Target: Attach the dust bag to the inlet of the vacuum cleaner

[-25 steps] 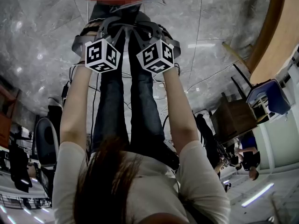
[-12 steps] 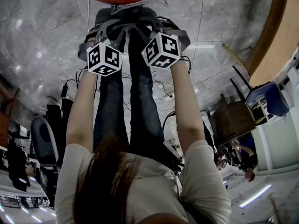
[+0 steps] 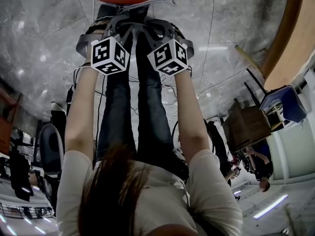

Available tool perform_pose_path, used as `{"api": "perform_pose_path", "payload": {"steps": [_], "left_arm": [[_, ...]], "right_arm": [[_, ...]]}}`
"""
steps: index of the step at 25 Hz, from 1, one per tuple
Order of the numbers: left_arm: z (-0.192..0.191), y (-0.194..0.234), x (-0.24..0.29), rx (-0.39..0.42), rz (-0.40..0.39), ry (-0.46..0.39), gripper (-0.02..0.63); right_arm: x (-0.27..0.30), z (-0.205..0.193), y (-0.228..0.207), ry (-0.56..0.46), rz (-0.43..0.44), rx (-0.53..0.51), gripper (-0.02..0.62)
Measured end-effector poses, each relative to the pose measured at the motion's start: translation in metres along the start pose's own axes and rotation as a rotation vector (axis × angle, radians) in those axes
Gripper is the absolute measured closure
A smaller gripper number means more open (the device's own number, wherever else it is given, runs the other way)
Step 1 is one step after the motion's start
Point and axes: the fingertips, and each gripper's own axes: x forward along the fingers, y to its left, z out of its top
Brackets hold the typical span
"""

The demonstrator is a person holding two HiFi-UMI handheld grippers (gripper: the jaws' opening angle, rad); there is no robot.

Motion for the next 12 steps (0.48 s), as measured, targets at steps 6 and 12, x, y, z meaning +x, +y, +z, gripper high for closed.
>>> {"api": "perform_pose_path", "payload": {"steps": [6,12], "left_arm": [[-0.0044,-0.0008,-0.0004,-0.160,0.054,-0.047,0.526],[-0.0071,-0.0011,-0.0023,-0.270,0.097,-0.081,0.528]], "right_arm": [[0.0029,0.0021,-0.0009,0.058,0.054,-0.169,0.548],[0.0051,0.0060,-0.0024,0.096,0.125,-0.287,0.546]]}}
